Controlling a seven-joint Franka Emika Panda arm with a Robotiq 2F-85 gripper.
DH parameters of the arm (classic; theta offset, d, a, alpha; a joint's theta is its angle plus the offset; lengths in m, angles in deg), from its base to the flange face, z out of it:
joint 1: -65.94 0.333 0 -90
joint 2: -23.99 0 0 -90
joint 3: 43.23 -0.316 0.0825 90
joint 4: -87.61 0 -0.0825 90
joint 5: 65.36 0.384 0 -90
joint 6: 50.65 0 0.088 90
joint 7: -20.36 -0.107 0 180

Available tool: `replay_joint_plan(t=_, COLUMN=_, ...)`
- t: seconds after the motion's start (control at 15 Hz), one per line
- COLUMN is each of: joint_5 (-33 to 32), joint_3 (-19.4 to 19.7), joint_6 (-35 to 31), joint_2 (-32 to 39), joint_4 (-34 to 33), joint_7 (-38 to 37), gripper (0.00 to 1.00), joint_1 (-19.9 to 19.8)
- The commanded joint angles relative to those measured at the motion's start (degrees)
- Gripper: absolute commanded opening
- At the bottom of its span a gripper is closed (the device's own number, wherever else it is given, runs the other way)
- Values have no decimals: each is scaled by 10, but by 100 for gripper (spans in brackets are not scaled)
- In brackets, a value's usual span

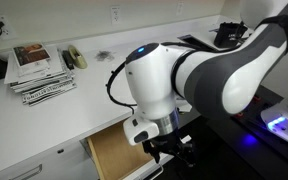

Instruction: Put the two papers on the countertop in the open drawer, close the open drawer

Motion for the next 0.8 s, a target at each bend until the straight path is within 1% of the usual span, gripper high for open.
replay_joint_plan(t=0.0, joint_5=-26, joint_3=12, joint_6=59, joint_2=52, joint_4=-61, joint_7=81, gripper=100, joint_1=42)
replay_joint_plan(t=0.07, joint_5=-36, joint_3=16, joint_6=56, joint_2=59, joint_4=-65, joint_7=109, gripper=100, joint_1=50)
replay_joint_plan(t=0.13, joint_5=-46, joint_3=20, joint_6=46, joint_2=67, joint_4=-66, joint_7=137, gripper=75, joint_1=58)
replay_joint_plan(t=0.2, joint_5=-56, joint_3=25, joint_6=40, joint_2=74, joint_4=-66, joint_7=165, gripper=74, joint_1=66)
replay_joint_plan(t=0.33, joint_5=-74, joint_3=35, joint_6=35, joint_2=85, joint_4=-73, joint_7=221, gripper=58, joint_1=79)
replay_joint_plan(t=0.4, joint_5=-81, joint_3=39, joint_6=33, joint_2=90, joint_4=-77, joint_7=250, gripper=49, joint_1=85)
replay_joint_plan(t=0.47, joint_5=-53, joint_3=43, joint_6=29, joint_2=75, joint_4=-55, joint_7=215, gripper=67, joint_1=79)
replay_joint_plan(t=0.6, joint_5=-58, joint_3=48, joint_6=28, joint_2=82, joint_4=-61, joint_7=243, gripper=52, joint_1=87)
replay_joint_plan(t=0.67, joint_5=-59, joint_3=49, joint_6=28, joint_2=84, joint_4=-63, joint_7=245, gripper=49, joint_1=88)
replay_joint_plan(t=0.73, joint_5=-59, joint_3=49, joint_6=28, joint_2=84, joint_4=-65, joint_7=247, gripper=49, joint_1=88)
